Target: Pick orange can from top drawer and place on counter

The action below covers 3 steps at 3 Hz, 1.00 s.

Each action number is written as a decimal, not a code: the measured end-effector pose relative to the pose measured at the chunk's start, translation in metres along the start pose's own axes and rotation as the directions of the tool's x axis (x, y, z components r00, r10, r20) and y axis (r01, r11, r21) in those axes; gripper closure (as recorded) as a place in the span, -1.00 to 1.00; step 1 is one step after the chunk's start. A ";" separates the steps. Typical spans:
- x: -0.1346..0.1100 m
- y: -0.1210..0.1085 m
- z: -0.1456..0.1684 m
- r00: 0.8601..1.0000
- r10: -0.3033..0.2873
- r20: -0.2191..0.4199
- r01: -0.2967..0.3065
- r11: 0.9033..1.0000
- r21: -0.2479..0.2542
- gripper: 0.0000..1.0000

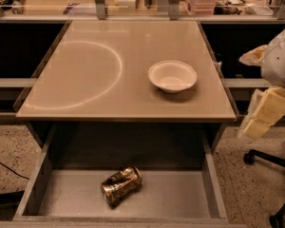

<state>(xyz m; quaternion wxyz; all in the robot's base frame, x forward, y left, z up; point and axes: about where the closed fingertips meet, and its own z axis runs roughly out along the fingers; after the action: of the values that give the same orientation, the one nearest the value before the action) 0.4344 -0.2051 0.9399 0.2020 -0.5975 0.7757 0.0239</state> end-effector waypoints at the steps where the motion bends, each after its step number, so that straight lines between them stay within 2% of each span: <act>1: -0.006 0.020 0.057 0.989 0.067 0.136 -0.048 0.989 -0.137 -1.00; 2: -0.017 0.037 0.111 0.966 0.119 0.228 -0.053 0.960 -0.276 -1.00; 3: -0.018 0.038 0.116 0.963 0.131 0.237 -0.057 0.954 -0.295 -1.00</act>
Offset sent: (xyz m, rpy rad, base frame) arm 0.0037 0.0882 -0.1607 0.4790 0.3381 0.1103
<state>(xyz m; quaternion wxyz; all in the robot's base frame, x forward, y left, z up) 0.4354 -0.1457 0.8313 0.2100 -0.5744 0.7595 0.2216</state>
